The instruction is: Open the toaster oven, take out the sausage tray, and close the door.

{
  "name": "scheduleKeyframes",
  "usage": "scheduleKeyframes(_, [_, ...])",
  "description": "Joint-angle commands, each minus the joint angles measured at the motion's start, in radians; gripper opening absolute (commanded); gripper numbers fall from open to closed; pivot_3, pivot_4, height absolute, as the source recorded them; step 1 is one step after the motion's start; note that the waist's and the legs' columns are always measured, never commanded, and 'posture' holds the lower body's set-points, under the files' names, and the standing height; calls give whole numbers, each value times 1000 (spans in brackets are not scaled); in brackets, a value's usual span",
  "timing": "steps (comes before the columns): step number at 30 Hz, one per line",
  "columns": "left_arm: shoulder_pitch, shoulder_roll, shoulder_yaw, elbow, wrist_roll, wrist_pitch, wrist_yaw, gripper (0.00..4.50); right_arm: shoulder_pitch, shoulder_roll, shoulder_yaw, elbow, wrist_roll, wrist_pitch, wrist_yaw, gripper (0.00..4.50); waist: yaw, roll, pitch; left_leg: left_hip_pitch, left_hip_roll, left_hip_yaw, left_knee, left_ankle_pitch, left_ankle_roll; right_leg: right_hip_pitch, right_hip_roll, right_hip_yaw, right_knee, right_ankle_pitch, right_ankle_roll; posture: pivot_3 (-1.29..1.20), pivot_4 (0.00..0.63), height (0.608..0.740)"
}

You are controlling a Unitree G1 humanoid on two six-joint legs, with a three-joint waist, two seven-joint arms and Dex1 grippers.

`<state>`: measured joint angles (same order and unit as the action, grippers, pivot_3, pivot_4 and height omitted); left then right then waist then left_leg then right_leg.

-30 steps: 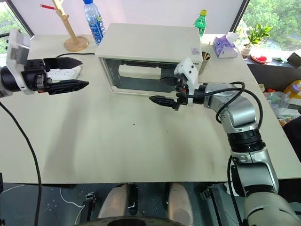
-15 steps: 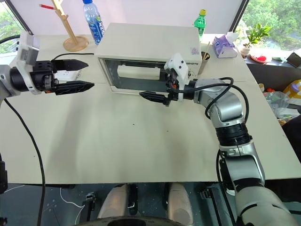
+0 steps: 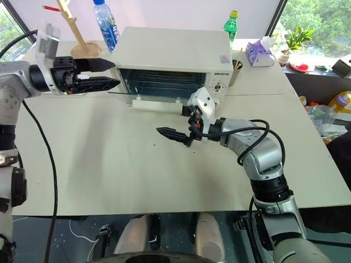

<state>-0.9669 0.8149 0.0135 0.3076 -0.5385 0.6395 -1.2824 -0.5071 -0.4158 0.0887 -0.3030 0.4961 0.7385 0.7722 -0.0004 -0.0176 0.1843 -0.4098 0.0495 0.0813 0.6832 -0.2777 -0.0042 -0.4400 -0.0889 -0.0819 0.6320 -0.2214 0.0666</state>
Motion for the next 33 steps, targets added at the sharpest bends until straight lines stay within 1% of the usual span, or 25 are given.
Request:
scheduleKeyframes(1, [-67, -23, -33, 90, 58, -63, -47, 1601, 25, 10, -9, -74, 27, -5, -22, 4500, 2, 0, 0, 0, 0, 0, 0, 0, 0, 0, 0, 0, 0, 0, 0, 0, 150, 722])
scheduleKeyframes(2, [-80, -35, -46, 121, 75, -77, -58, 1265, 34, 12, -9, -77, 25, -7, -30, 4500, 5, 0, 0, 0, 0, 0, 0, 0, 0, 0, 0, 0, 0, 0, 0, 0, 150, 722])
scheduleKeyframes(3, [-93, -46, -61, 156, 96, -97, -70, 649, 42, 13, -9, -79, 23, -9, -36, 4500, 6, 0, 0, 0, 0, 0, 0, 0, 0, 0, 0, 0, 0, 0, 0, 0, 150, 722])
scheduleKeyframes(4, [-103, -58, -77, 189, 122, -125, -78, 217, 49, 13, -9, -81, 21, -11, -43, 4500, 7, 0, 0, 0, 0, 0, 0, 0, 0, 0, 0, 0, 0, 0, 0, 0, 150, 722])
scheduleKeyframes(10, [-153, -133, -117, 369, 223, -259, -106, 217, 74, 8, -16, -102, 23, -15, -71, 4500, 12, 0, 0, 0, 0, 0, 0, 0, 0, 0, 0, 0, 0, 0, 0, 0, 150, 722])
scheduleKeyframes(14, [-168, -178, -127, 449, 275, -329, -119, 217, 89, -4, -25, -121, 24, -11, -86, 4500, 12, 0, 0, 0, 0, 0, 0, 0, 0, 0, 0, 0, 0, 0, 0, 0, 150, 722])
scheduleKeyframes(19, [-184, -208, -117, 492, 295, -354, -136, 217, 103, -39, -39, -131, 1, 3, -109, 4500, 12, 0, 0, -1, 0, 0, 0, 0, 0, 0, 0, 0, 0, 0, 0, 0, 150, 722])
scheduleKeyframes(23, [-182, -212, -109, 487, 294, -352, -146, 217, 140, -115, -58, -152, -16, 15, -110, 4500, 11, 0, 0, -1, 0, -1, 1, 0, 0, 0, 0, 0, 0, 0, 0, 0, 150, 722])
scheduleKeyframes(25, [-177, -212, -106, 476, 291, -347, -148, 217, 175, -165, -97, -191, 14, 39, -95, 4500, 12, 0, 0, -1, 0, -1, 1, 0, 0, 0, 0, 0, -1, 0, 0, 0, 150, 722])
scheduleKeyframes(28, [-154, -207, -104, 447, 284, -334, -154, 217, 250, -258, -184, -286, 102, 93, -41, 4500, 14, -1, 0, -1, 0, -1, 1, 0, 0, 0, 0, 0, -1, 0, 0, 0, 150, 722])
scheduleKeyframes(31, [-110, -197, -100, 397, 278, -308, -160, 217, 323, -349, -318, -361, 226, 150, 23, 4500, 13, -1, 0, -1, 0, -1, 1, 0, 0, 0, 0, 0, -1, 0, 0, 0, 150, 722])
scheduleKeyframes(33, [-80, -192, -96, 361, 276, -293, -162, 217, 349, -389, -382, -380, 286, 174, 41, 4500, 10, -1, 0, -1, 0, -2, 1, 0, 0, 1, 0, 0, -1, 0, 0, 0, 150, 722])
